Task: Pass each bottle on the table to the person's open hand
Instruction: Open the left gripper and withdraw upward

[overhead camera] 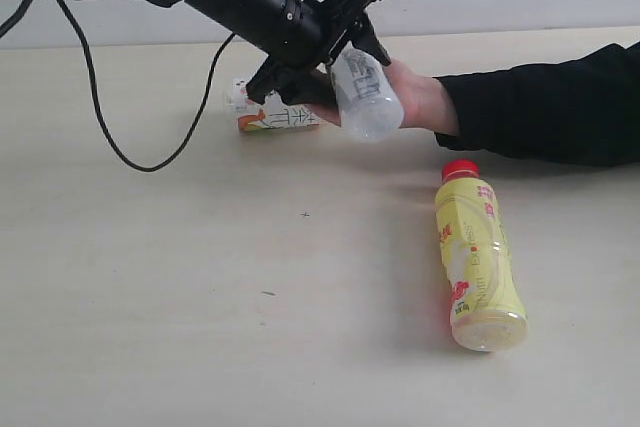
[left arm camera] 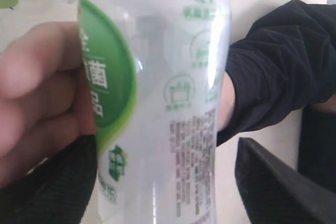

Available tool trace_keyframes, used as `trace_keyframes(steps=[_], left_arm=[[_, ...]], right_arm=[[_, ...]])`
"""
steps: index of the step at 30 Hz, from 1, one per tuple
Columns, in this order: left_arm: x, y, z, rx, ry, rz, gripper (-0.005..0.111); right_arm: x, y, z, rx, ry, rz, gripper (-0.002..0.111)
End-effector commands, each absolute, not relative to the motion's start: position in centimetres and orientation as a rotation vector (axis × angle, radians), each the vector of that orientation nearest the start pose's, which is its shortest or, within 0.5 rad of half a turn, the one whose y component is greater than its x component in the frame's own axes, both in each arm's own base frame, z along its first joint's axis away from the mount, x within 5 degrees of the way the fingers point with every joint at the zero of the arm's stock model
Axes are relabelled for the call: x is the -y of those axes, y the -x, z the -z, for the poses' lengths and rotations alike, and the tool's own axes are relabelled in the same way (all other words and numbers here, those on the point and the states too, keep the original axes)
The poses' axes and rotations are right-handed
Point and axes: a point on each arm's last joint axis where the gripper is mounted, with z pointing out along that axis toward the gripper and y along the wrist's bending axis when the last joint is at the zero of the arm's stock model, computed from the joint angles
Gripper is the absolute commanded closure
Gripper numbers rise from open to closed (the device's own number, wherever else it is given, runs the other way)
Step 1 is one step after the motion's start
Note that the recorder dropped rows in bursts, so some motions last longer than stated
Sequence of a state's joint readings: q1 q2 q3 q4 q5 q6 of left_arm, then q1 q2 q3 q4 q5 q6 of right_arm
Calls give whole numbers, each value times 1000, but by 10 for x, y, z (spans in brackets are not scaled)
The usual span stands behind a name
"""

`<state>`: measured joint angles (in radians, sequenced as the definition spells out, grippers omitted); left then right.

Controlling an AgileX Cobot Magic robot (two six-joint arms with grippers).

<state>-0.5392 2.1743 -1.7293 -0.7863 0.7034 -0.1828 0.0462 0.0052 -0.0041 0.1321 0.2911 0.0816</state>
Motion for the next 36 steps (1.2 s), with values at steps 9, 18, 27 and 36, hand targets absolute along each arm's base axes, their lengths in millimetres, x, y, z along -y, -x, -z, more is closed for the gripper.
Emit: trace_keyframes(steps=[9,18,27,36], left_arm=[[253,-399,-218,-2758,1,1139,36],[235,-399,-249,-2668,-149,1116,36],[209,-397,-285,-2498,-480,938,36],[199,-399,-300,-2211,-935,627,36]], right_arm=[[-6,-54,-188,-1767,-115,-216,108],[-6,-54,-188,-1767,-115,-216,108],[-6,-54,-188,-1767,-115,-216,108],[-6,-54,-188,-1767,-115,-216,108]])
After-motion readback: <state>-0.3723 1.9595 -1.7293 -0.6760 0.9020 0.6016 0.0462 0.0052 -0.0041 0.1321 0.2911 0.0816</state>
